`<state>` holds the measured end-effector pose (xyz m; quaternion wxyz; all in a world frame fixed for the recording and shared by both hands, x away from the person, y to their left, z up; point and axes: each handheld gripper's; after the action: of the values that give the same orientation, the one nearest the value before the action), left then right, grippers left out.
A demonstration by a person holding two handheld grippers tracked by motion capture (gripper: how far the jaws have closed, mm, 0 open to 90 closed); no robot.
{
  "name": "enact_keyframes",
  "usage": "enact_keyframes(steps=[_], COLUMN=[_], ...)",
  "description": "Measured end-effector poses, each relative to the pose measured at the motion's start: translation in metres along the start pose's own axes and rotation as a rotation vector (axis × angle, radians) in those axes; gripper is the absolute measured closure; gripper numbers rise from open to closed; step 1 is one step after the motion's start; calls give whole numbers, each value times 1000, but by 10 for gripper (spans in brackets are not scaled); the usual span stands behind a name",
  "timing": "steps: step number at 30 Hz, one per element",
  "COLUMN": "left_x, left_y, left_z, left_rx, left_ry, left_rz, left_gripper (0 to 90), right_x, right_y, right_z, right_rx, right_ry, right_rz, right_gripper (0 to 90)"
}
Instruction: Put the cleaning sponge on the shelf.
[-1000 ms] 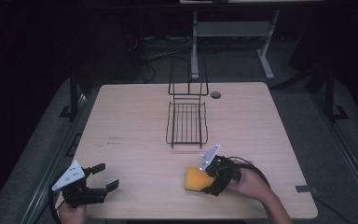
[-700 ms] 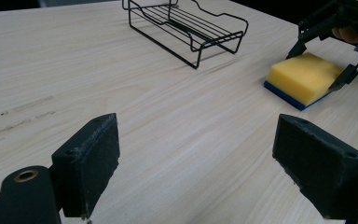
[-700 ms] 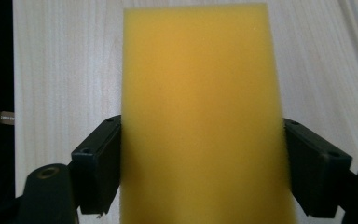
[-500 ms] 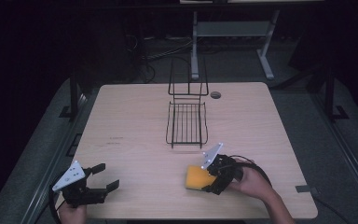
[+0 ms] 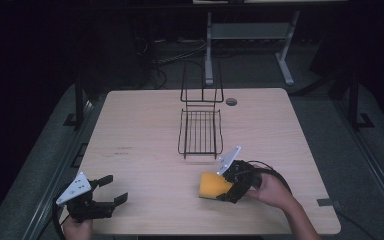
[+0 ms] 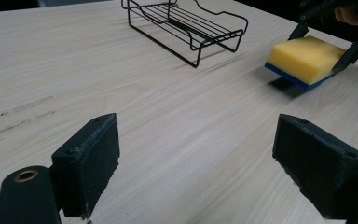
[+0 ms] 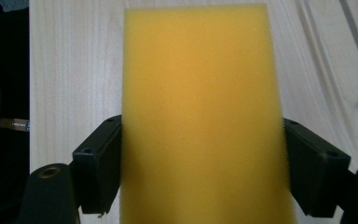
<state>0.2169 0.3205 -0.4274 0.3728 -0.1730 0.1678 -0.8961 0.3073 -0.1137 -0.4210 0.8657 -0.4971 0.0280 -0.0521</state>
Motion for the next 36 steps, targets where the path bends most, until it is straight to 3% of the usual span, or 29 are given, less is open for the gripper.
enact_keyframes(steps=[19, 36], left_x=[0, 1], left_y=[-4, -1], left_z=[-1, -1], left_rx=[12, 1], left_ry=[-4, 4], left_rz=[6, 3], left_gripper=[140, 140], right_x=[12, 25], right_y=[-6, -17], right_z=[15, 14], right_rx=[6, 17], right_ry=[-13, 21], right_rz=[22, 23], right_gripper=[223, 223])
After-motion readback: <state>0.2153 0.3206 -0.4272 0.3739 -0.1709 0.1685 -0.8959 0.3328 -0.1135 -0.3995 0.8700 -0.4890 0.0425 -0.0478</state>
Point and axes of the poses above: each handheld gripper's, and its own axes: y roughly forward along the jaws, z roughly out of its top, x roughly to its right, and after that the axes turned 5 degrees about -y, right-handed
